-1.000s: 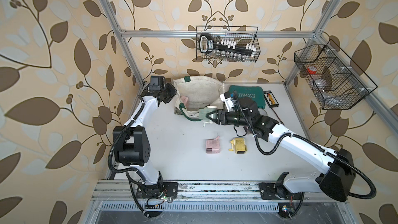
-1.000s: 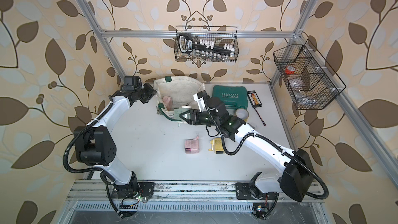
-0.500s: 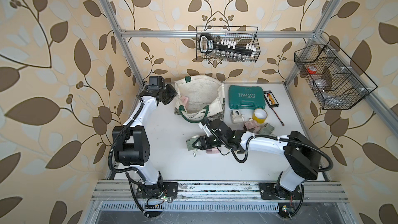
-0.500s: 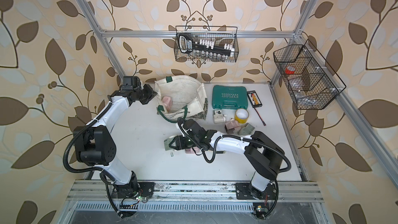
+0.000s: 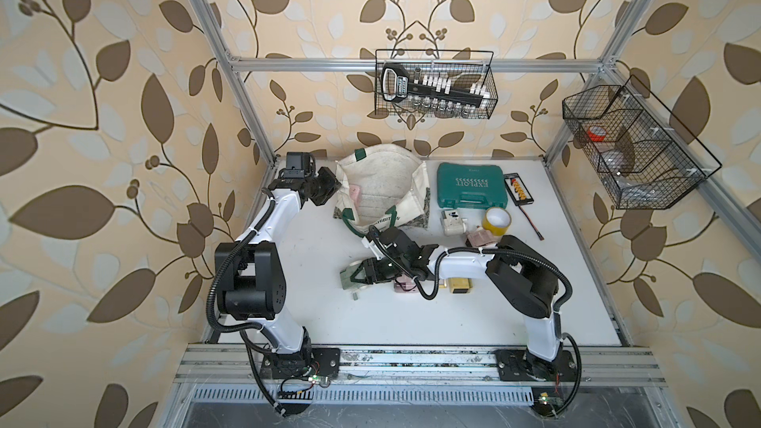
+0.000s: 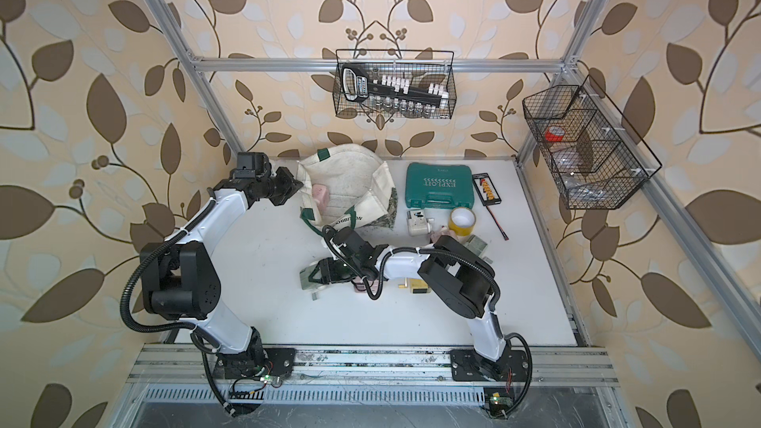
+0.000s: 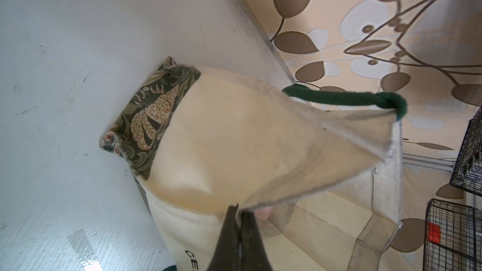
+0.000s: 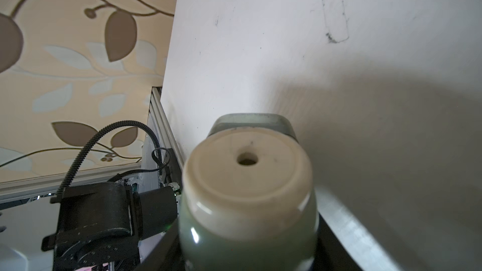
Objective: Take out the pencil sharpeners from the tote bags
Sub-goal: Place the pencil sharpener at the center of the board.
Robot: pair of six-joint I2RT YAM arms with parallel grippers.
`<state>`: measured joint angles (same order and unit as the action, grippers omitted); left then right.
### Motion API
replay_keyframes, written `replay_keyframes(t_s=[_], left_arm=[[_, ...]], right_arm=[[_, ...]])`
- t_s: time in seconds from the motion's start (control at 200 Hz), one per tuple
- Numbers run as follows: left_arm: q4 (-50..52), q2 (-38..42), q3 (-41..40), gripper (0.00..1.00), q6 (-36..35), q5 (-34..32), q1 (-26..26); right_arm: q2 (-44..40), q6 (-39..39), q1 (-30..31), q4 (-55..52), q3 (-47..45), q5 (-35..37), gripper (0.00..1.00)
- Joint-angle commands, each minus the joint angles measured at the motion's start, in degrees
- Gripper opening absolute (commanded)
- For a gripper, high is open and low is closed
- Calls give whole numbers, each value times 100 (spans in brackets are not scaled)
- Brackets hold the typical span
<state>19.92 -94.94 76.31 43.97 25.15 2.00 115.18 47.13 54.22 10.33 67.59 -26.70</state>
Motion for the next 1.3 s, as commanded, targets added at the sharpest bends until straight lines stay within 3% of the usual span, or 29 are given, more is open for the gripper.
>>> replay_keyframes(t_s=[0.0, 0.085, 0.35, 0.53, 0.68, 0.975, 1.17, 1.295], left_arm=[[239, 133, -154, 0, -2, 2, 64], [234, 141, -167, 0, -2, -1, 64], [147, 143, -187, 0, 68, 79, 64], [171, 173, -163, 0, 51, 87, 64], [198, 224, -187, 0, 16, 61, 64], [249, 484, -459, 0, -62, 11, 57], [131, 1184, -1505, 0, -153, -119, 24], [144, 1890, -2183, 0, -231, -271, 2]], right_arm=[[146, 29, 23, 13, 158, -67, 48], [176, -18, 20, -133, 190, 17, 58], [169, -46, 19, -446, 296, 165, 69], [52, -236, 19, -1159, 526, 780, 72], [-121, -477, 12, -1730, 754, 1221, 81], [-1364, -1085, 8, -2448, 786, 1858, 82], [-2915, -1649, -101, -2471, 454, 2458, 75], [-2910, -1699, -380, -2689, 920, 2500, 70]])
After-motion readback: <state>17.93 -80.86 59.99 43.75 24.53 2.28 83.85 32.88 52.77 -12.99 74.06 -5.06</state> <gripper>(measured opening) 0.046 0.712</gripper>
